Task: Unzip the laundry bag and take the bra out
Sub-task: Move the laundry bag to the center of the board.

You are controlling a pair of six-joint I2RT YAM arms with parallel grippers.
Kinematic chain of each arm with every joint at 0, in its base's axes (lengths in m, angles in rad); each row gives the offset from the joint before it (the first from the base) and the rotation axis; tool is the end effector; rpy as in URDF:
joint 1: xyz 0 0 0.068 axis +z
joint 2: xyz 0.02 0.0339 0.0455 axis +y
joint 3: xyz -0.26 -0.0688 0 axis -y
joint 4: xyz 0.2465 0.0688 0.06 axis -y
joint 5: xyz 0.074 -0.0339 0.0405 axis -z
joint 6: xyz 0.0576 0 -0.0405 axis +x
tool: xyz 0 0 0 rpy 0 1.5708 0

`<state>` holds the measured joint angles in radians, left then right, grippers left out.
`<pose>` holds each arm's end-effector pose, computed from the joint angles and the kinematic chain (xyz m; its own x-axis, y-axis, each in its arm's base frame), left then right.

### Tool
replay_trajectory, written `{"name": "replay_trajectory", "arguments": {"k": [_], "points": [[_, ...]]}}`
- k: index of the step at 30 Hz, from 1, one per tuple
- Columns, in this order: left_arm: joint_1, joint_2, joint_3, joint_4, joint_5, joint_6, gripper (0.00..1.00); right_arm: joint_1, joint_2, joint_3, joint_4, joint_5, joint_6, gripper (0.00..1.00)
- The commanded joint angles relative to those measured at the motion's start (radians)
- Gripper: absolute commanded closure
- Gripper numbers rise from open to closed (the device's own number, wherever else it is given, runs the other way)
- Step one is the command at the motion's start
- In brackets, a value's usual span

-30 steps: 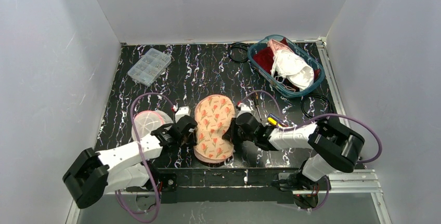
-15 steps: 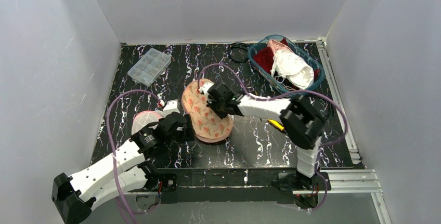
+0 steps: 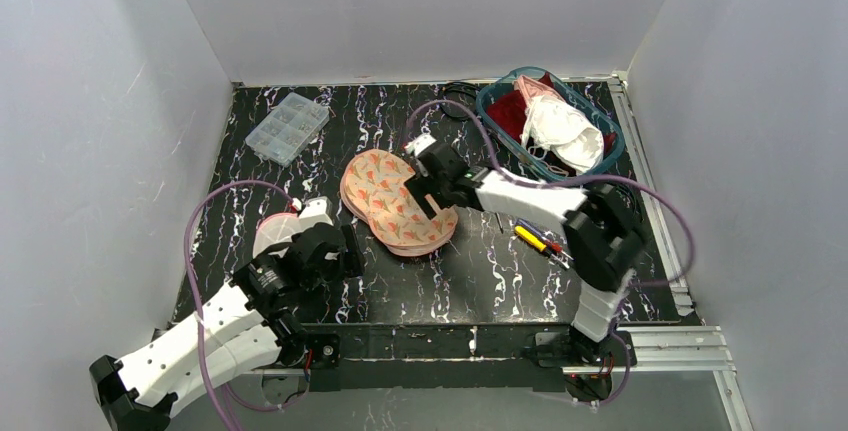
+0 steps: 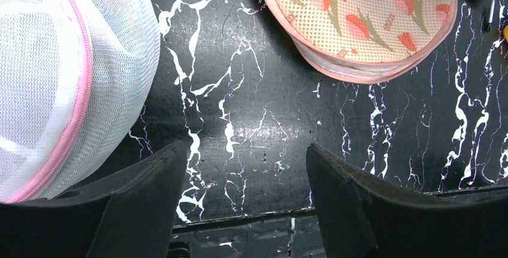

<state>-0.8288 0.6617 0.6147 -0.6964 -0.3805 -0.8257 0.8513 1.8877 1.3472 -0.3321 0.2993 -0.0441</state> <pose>0.1224 -0.1018 0.2353 -0.6774 -0.2710 -0.6839 0.0026 0.9288 -0.3707 0.2936 0.3094 0.1863 -0.4781 -0.6096 -0.6323 -0.6155 0.7461 -0.2540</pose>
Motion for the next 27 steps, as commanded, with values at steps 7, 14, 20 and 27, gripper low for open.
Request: {"name": "replay_trajectory", "arguments": {"k": [7, 14, 20, 27], "points": [[-0.003, 0.006, 0.002, 0.012, -0.034, -0.022, 0.29, 0.035, -0.583, -0.595, 0.334, -0.005, 0.870, 0.06], [-0.003, -0.002, -0.010, 0.028, -0.007, -0.051, 0.29, 0.056, -0.611, -0.844, 0.653, -0.035, 1.236, 0.03], [-0.003, -0.033, -0.029, 0.020, 0.001, -0.083, 0.28, 0.057, -0.505, -0.892, 0.822, -0.006, 1.370, 0.01], [-0.003, -0.052, -0.033, 0.004, -0.001, -0.085, 0.28, 0.050, -0.366, -0.836, 0.831, -0.010, 1.342, 0.27]]}}
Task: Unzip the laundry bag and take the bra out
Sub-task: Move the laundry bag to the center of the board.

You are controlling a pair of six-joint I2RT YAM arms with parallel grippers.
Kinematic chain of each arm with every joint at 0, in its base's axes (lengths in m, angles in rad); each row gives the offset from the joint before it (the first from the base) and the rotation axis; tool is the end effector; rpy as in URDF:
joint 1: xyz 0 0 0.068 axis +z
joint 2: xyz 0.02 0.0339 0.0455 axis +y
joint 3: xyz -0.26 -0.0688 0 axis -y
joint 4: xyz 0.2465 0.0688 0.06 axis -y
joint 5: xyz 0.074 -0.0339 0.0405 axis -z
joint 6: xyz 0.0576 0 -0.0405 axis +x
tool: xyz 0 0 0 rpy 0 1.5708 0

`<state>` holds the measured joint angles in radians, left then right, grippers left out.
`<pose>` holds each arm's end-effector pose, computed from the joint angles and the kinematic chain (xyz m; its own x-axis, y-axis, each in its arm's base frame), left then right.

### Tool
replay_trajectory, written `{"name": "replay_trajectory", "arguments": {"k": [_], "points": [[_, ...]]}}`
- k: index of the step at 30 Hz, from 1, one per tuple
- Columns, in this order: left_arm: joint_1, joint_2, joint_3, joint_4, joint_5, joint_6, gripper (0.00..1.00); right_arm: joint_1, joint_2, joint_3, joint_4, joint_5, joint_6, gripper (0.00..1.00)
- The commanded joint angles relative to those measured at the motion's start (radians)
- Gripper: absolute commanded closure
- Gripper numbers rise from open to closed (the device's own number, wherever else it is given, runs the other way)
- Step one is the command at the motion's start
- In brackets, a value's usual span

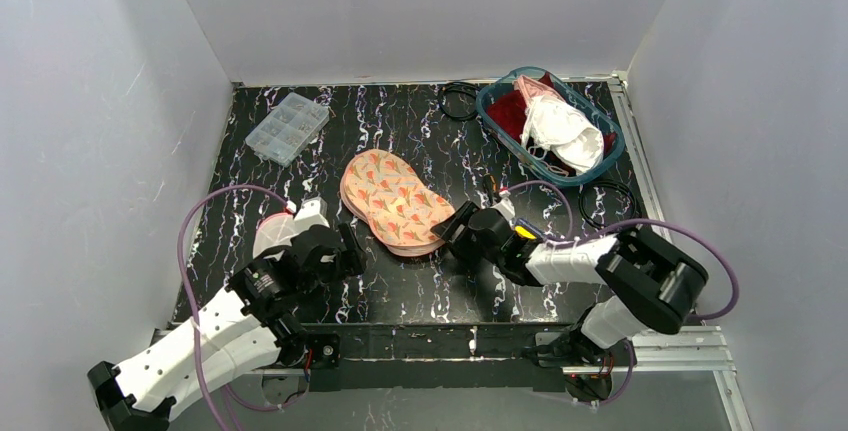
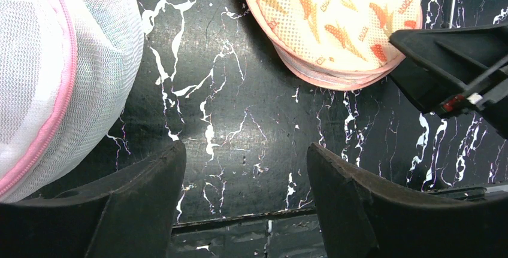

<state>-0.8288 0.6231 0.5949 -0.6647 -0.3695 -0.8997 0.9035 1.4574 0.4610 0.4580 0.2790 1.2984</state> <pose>0.1202 -0.1004 0.2367 -0.6597 -0.3611 -0.6591 -0.0274 0.8880 -0.4591 0.1894 0.2148 0.1312 -0.6717 0.6435 -0.3670 0.1418 0.5980 0.7889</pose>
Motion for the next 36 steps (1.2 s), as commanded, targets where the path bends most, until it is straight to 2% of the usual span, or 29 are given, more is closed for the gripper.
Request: {"name": "replay_trajectory", "arguments": {"k": [1, 3, 5, 8, 11, 12, 16, 21, 25, 30, 34, 35, 36], "points": [[-0.004, -0.015, -0.016, -0.030, -0.013, -0.011, 0.28, -0.003, 0.076, 0.065, 0.024, 0.004, -0.024, 0.38], [-0.004, -0.018, -0.021, -0.036, -0.018, -0.009, 0.28, -0.021, 0.089, 0.084, -0.014, -0.016, -0.075, 0.58], [-0.003, -0.021, -0.027, -0.041, -0.025, -0.009, 0.28, -0.050, 0.093, 0.096, -0.068, -0.038, -0.137, 0.72], [-0.003, -0.028, -0.032, -0.049, -0.034, -0.004, 0.28, -0.135, 0.086, 0.096, -0.141, -0.091, -0.253, 0.83], [-0.004, -0.032, -0.037, -0.049, -0.041, 0.000, 0.28, -0.233, 0.097, 0.139, -0.256, -0.151, -0.450, 0.96], [-0.003, -0.030, -0.040, -0.047, -0.043, 0.001, 0.28, -0.260, 0.107, 0.165, -0.301, -0.159, -0.550, 0.98], [-0.004, -0.004, -0.053, -0.017, -0.033, 0.002, 0.28, -0.313, 0.159, 0.292, -0.427, -0.153, -0.773, 0.99], [-0.004, 0.028, -0.051, -0.012, -0.023, 0.012, 0.28, -0.316, 0.238, 0.461, -0.454, -0.100, -0.936, 0.99], [-0.003, 0.016, -0.045, -0.022, -0.020, 0.022, 0.28, -0.327, 0.397, 0.697, -0.569, -0.084, -1.088, 0.99], [-0.003, 0.012, -0.035, -0.022, -0.010, 0.024, 0.28, -0.333, 0.568, 0.901, -0.589, -0.114, -1.232, 0.99], [-0.003, 0.032, -0.011, -0.042, -0.018, 0.029, 0.28, -0.336, 0.685, 1.074, -0.677, -0.062, -1.341, 0.99], [-0.004, 0.038, -0.004, -0.046, -0.029, 0.033, 0.28, -0.335, 0.705, 1.104, -0.686, -0.042, -1.355, 0.98], [-0.003, 0.045, 0.003, -0.049, -0.043, 0.035, 0.28, -0.337, 0.718, 1.127, -0.694, -0.023, -1.369, 0.94]]}}
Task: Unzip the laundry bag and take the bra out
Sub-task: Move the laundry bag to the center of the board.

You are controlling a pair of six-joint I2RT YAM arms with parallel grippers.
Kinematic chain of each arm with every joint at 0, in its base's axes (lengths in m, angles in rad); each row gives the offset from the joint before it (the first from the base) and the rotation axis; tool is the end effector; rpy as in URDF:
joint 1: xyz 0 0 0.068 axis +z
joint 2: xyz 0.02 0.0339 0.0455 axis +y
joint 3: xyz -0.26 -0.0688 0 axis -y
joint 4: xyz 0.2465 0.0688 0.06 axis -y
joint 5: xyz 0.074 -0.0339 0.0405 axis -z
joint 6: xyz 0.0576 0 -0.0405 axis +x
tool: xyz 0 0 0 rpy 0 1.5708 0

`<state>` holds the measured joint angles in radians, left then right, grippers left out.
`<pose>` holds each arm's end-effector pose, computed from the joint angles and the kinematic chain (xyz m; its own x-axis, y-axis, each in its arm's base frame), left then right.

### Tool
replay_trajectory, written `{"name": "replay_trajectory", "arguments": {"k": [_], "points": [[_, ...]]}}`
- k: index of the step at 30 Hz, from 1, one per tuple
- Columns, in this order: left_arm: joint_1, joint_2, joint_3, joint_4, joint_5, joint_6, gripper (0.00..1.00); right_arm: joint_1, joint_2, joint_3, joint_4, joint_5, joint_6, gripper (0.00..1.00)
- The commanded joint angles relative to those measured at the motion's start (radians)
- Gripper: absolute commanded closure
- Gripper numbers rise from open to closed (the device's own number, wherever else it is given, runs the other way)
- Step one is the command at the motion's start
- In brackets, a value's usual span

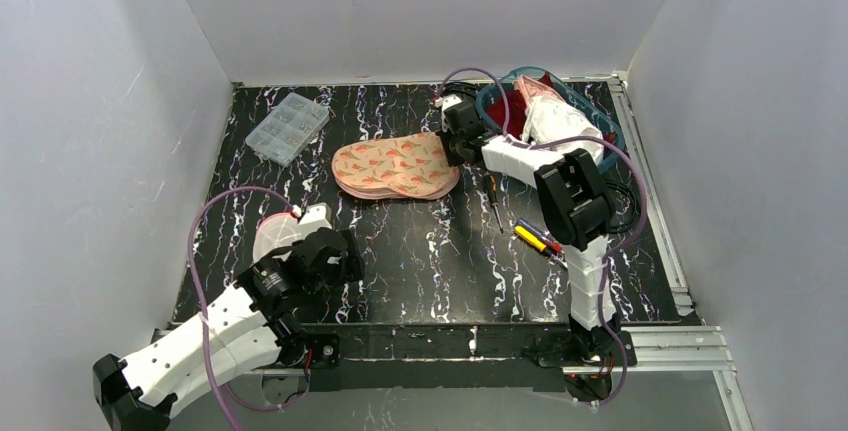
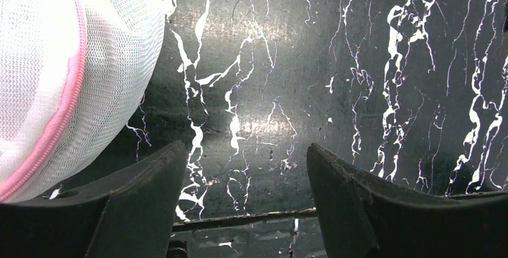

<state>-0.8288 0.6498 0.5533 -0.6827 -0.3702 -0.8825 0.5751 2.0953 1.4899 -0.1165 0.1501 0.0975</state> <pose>0.1201 -0.1002 0.2170 -0.6980 -0.3041 -0.6483 -0.0407 0.9208 -0.3880 0.4119 0.2568 0.1611 -0.5951 -0.2710 -0.7566 -0.3875 0.9215 -0.0253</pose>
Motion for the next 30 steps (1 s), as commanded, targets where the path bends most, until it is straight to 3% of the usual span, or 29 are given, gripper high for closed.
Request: {"name": "replay_trajectory", "arguments": {"k": [1, 3, 6, 9, 12, 17, 22, 27, 30], "points": [[-0.003, 0.025, 0.052, -0.033, -0.057, 0.019, 0.28, -0.011, 0.090, 0.121, -0.130, 0.115, -0.169, 0.85], [-0.001, 0.047, 0.076, -0.031, -0.087, 0.028, 0.27, -0.019, 0.086, 0.138, -0.131, 0.111, -0.121, 0.57], [0.000, 0.105, 0.135, -0.015, -0.124, 0.059, 0.25, -0.023, 0.021, 0.131, -0.096, 0.076, -0.021, 0.25], [0.015, 0.186, 0.208, 0.006, -0.129, 0.100, 0.25, -0.022, -0.065, 0.152, -0.103, 0.069, 0.062, 0.11], [0.026, 0.244, 0.259, 0.018, -0.116, 0.115, 0.25, -0.003, -0.172, 0.098, -0.059, 0.043, 0.148, 0.11], [0.033, 0.209, 0.263, -0.007, -0.106, 0.112, 0.25, 0.085, -0.267, -0.058, 0.040, -0.168, 0.245, 0.19], [0.041, 0.101, 0.258, -0.087, -0.115, 0.107, 0.25, 0.153, -0.231, -0.169, 0.211, -0.327, 0.447, 0.27], [0.043, 0.044, 0.256, -0.147, -0.113, 0.077, 0.26, 0.184, -0.139, -0.246, 0.570, -0.454, 0.714, 0.40], [0.043, 0.007, 0.243, -0.171, -0.108, 0.057, 0.26, 0.188, -0.067, -0.251, 0.657, -0.471, 0.822, 0.51]]}}
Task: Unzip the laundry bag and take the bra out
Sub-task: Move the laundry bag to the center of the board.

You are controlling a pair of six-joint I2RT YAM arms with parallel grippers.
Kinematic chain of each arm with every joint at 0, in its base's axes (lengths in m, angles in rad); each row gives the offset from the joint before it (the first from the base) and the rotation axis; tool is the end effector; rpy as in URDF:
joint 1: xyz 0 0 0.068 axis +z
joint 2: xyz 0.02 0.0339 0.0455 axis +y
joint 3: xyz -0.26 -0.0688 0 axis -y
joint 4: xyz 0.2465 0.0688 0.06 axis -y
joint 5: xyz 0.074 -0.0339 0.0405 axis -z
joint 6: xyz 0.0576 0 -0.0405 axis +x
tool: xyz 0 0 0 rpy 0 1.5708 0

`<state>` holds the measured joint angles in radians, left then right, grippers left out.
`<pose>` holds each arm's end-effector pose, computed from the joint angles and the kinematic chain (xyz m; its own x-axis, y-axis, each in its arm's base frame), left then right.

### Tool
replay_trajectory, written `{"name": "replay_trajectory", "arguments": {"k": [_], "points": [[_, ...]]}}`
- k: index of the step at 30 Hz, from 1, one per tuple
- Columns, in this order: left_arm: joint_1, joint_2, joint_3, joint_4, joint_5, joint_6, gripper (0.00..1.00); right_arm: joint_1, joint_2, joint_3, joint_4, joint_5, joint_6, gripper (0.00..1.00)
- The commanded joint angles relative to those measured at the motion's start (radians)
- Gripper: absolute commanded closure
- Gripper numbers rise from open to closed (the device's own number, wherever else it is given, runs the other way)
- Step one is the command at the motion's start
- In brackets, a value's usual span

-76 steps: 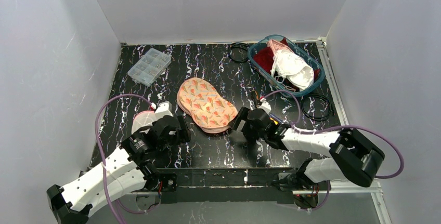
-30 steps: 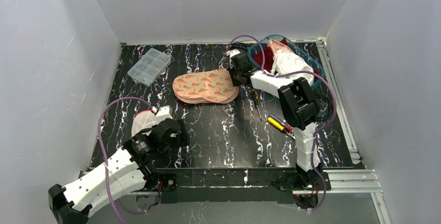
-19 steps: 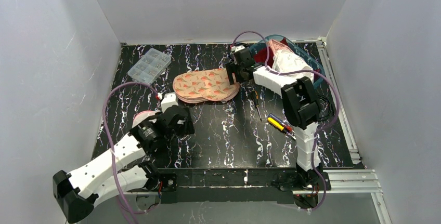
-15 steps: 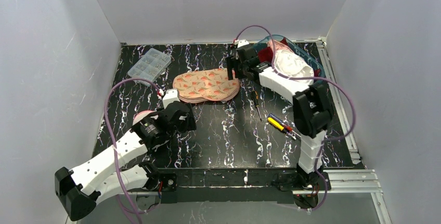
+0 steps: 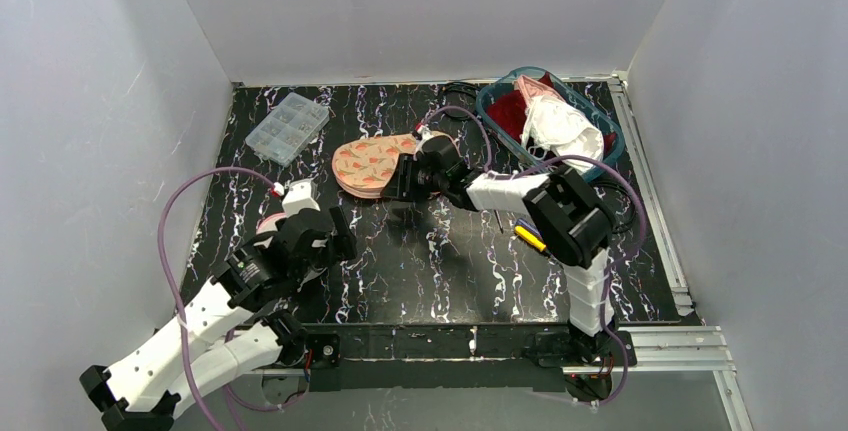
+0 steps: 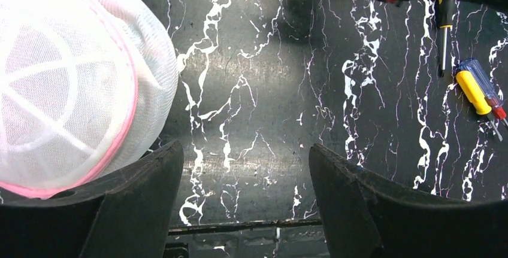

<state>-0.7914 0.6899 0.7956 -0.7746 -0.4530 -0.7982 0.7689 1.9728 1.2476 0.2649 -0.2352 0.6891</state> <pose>0.1282 -0.0939 0.2866 -0.5894 -0.3195 -0.7419 -0.0341 0.9275 -0.3723 0.3230 0.3312 0.1764 -0.7718 0.1137 -0.6257 -0.4347 0.6238 0.6496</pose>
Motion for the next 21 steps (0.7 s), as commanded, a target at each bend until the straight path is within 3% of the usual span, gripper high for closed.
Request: {"name": "replay_trajectory", "arguments": {"k": [1, 12, 21], "points": [[0.006, -0.048, -0.004, -0.088, -0.024, -0.033, 0.26, -0.002, 0.068, -0.017, 0.285, -0.077, 0.236, 0.52], [0.006, -0.128, -0.050, -0.130, -0.037, -0.051, 0.26, 0.005, 0.142, -0.080, 0.256, 0.095, 0.192, 0.47], [0.007, -0.167, -0.004, -0.221, -0.074, -0.055, 0.26, -0.045, 0.315, 0.112, 0.230, 0.157, 0.229, 0.43]]}}
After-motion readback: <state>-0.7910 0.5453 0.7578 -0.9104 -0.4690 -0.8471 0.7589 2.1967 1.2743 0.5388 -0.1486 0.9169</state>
